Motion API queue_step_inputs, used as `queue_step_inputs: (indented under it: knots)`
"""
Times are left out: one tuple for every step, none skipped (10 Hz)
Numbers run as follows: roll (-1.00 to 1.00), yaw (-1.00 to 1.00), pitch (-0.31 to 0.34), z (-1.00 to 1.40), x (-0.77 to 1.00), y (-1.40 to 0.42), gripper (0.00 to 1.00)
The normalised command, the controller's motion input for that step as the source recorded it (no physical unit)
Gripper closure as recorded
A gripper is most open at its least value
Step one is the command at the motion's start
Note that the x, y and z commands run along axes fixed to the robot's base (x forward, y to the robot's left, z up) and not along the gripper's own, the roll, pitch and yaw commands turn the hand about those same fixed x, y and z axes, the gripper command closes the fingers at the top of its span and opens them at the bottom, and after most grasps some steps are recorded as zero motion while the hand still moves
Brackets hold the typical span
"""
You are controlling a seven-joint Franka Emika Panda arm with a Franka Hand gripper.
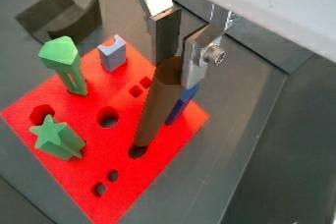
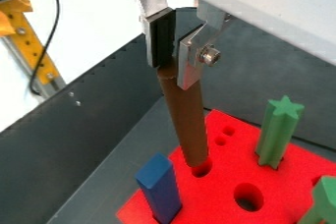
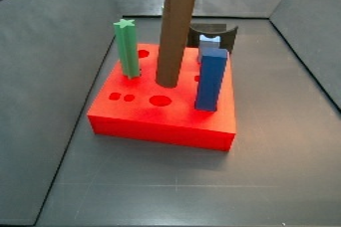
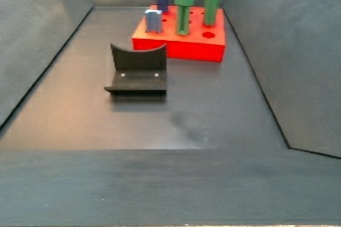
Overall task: Pick up the oval object. Move up. Place the oval object on the fixture. Regrasp the oval object. Move to above the board. Insert the oval object.
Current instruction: Insert the oval object.
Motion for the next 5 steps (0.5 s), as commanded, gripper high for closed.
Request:
queue_step_inputs:
  knots:
    - [-0.03,0.08,-0.114,-0.22,-0.33,0.01,1.0]
    - [0.01,0.04,-0.027,-0.15,-0.27,0.0,1.0]
    - [-0.05,0.08,-0.186,-0.41,-0.24,0.0,1.0]
    - [-0.13,0.01,-0.236,-0.26,-0.07,0.0,1.0]
    - [-0.16,0.0,-0.286,-0.06,0.0,0.0,1.0]
